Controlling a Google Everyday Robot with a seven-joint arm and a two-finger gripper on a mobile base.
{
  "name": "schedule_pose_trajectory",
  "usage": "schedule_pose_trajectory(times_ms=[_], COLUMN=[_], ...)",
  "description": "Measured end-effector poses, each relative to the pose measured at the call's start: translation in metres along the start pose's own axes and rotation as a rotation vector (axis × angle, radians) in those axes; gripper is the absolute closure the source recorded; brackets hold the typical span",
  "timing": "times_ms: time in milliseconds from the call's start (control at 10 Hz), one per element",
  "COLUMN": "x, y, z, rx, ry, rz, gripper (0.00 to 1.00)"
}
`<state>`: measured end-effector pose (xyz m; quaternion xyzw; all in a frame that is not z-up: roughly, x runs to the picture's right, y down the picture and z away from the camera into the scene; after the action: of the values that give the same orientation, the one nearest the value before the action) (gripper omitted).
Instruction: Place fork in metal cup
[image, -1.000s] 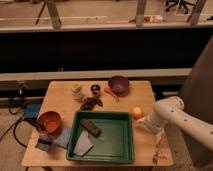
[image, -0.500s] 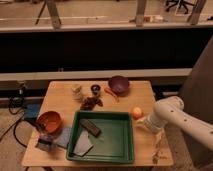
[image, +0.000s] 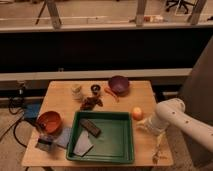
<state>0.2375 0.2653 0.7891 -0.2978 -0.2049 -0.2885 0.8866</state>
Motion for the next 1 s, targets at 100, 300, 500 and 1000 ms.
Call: schedule_pose_trajectory(times_ms=[100,300,500,1000], x=[-0.002,-0.006,-0.006,0.005], y=[0.001,0.003,0.015,0.036], z=[0.000,-0.016,-0.038,-0.008], rx=[-0.016,-0.050,-0.079,-0.082], ry=[0.019,0.065,0.094,0.063], rz=[0.005,0.018,0.030,-0.021], gripper=[0.20,0.20,0.20,0.20])
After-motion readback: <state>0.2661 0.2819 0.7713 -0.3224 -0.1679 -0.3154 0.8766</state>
